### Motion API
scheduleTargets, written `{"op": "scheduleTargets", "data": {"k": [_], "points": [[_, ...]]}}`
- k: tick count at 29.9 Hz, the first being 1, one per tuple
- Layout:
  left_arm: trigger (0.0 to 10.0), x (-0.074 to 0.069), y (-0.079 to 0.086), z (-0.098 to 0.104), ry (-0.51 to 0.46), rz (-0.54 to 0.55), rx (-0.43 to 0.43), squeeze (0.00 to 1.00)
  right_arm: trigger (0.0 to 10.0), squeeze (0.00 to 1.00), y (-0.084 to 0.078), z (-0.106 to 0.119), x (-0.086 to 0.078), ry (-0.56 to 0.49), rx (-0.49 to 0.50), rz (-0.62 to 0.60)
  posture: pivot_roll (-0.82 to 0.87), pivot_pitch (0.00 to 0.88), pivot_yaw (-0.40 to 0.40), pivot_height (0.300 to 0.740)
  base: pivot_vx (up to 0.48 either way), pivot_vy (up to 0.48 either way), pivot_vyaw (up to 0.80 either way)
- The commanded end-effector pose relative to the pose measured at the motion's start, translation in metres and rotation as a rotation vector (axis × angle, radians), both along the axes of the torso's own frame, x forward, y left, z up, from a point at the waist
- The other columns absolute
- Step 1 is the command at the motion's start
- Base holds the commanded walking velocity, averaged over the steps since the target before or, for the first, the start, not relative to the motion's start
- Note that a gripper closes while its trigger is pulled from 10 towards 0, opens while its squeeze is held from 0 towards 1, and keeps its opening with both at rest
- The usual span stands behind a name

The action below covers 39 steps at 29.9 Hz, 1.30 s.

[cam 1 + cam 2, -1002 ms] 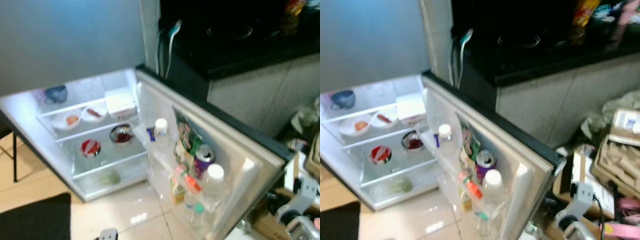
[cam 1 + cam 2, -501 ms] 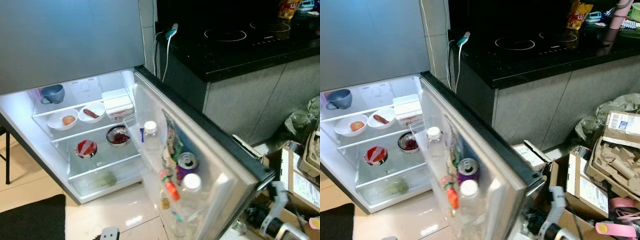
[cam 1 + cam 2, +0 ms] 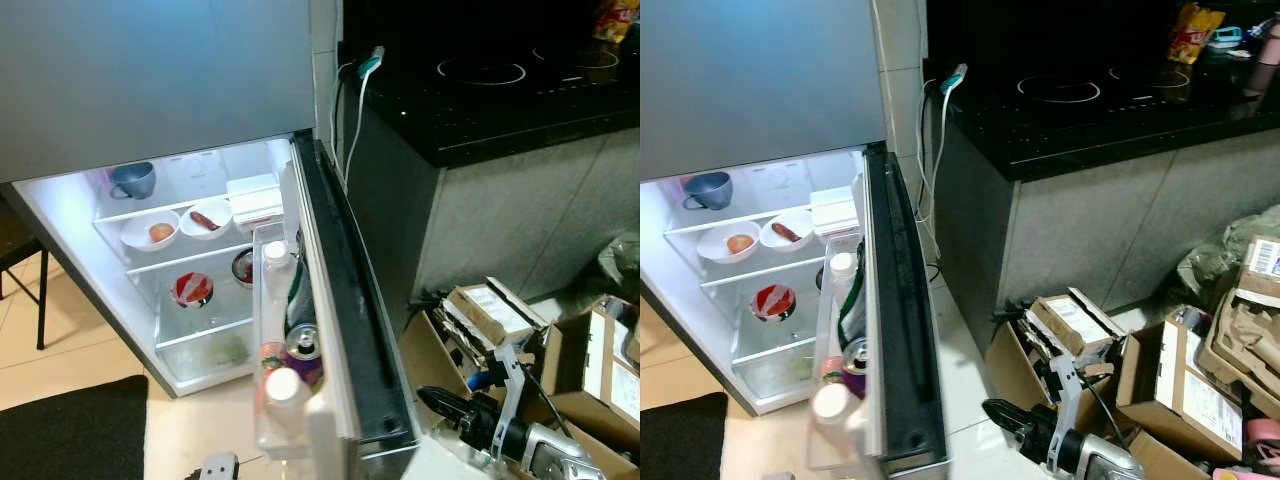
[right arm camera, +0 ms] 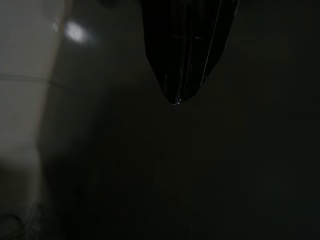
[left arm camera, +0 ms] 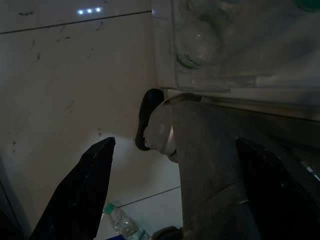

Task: Restocking fridge

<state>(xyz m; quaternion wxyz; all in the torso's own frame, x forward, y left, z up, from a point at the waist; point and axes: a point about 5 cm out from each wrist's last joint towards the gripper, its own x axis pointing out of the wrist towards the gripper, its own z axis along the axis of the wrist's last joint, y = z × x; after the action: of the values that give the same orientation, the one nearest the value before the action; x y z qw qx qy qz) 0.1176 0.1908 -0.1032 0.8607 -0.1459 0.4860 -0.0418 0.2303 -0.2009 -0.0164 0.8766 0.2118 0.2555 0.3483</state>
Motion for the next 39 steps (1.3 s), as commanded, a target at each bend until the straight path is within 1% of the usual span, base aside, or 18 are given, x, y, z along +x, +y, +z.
{"op": "scheduleTargets", "data": {"k": [1,2,3,4,6,8,11,12,17,18,26,32,35,39], "points": [[10.0,-0.006,-0.004,-0.002,0.028,-0.014,-0.001,0.0,10.0,0.0,-0.002,-0.004,-0.004,0.027,-0.018,-0.017,-0.04,0.0,-0.013,0.74,0.0,0.0,0.0],[10.0,-0.006,-0.004,-0.003,0.03,-0.015,-0.002,0.0,10.0,0.0,-0.001,-0.006,-0.007,0.036,-0.033,-0.003,-0.04,0.0,-0.013,0.74,0.0,0.0,0.0],[10.0,-0.007,-0.005,-0.003,0.035,-0.019,-0.001,0.0,10.0,0.0,0.003,-0.009,-0.008,0.044,-0.07,0.005,-0.04,0.0,-0.013,0.74,0.0,0.0,0.0],[10.0,-0.007,-0.005,-0.003,0.035,-0.019,-0.001,0.0,10.0,0.0,0.003,-0.009,-0.008,0.044,-0.07,0.005,-0.04,0.0,-0.013,0.74,0.0,0.0,0.0],[10.0,-0.008,-0.005,-0.003,0.04,-0.023,0.005,0.0,10.0,0.0,0.006,-0.011,-0.008,0.039,-0.114,-0.001,-0.04,0.0,-0.013,0.74,0.0,0.0,0.0],[10.0,-0.007,-0.005,-0.004,0.045,-0.019,0.014,0.0,10.0,0.0,0.01,-0.013,-0.006,0.03,-0.133,-0.017,-0.04,0.0,-0.013,0.74,0.0,0.0,0.0],[10.0,-0.007,-0.004,-0.004,0.049,-0.013,0.019,0.0,10.0,0.0,0.01,-0.014,-0.005,0.039,-0.137,-0.039,-0.04,0.0,-0.014,0.74,0.0,0.0,0.0],[10.0,-0.007,-0.003,-0.004,0.052,-0.021,0.035,0.0,10.0,0.0,0.011,-0.014,-0.005,0.042,-0.141,-0.039,-0.03,0.0,-0.014,0.74,0.0,0.0,0.0],[10.0,-0.007,-0.003,-0.004,0.056,-0.033,0.048,0.0,10.0,0.0,0.011,-0.015,-0.005,0.044,-0.144,-0.038,-0.03,0.0,-0.014,0.74,0.0,0.0,0.0],[10.0,-0.008,-0.001,-0.004,0.063,-0.042,0.065,0.0,10.0,0.0,0.012,-0.015,-0.005,0.043,-0.148,-0.034,-0.04,0.0,-0.014,0.74,-0.277,0.0,0.0],[10.0,-0.009,-0.003,-0.005,0.063,-0.047,0.064,0.0,10.0,0.0,0.017,-0.015,-0.004,0.04,-0.149,-0.023,-0.03,0.0,-0.015,0.74,-0.356,0.0,0.0],[10.0,-0.008,-0.005,-0.005,0.063,-0.054,0.063,0.0,10.0,0.0,0.017,-0.017,-0.006,0.046,-0.163,-0.029,-0.04,0.0,-0.015,0.74,-0.365,0.0,0.0],[10.0,-0.008,-0.005,-0.005,0.063,-0.055,0.063,0.0,10.0,0.0,0.016,-0.017,-0.005,0.042,-0.173,-0.038,-0.04,0.0,-0.015,0.74,-0.259,0.0,0.0],[10.0,-0.008,-0.005,-0.005,0.059,-0.042,0.061,0.0,10.0,0.0,0.015,-0.016,-0.004,0.04,-0.178,-0.046,-0.04,0.0,-0.016,0.74,0.0,0.0,0.0]]}}
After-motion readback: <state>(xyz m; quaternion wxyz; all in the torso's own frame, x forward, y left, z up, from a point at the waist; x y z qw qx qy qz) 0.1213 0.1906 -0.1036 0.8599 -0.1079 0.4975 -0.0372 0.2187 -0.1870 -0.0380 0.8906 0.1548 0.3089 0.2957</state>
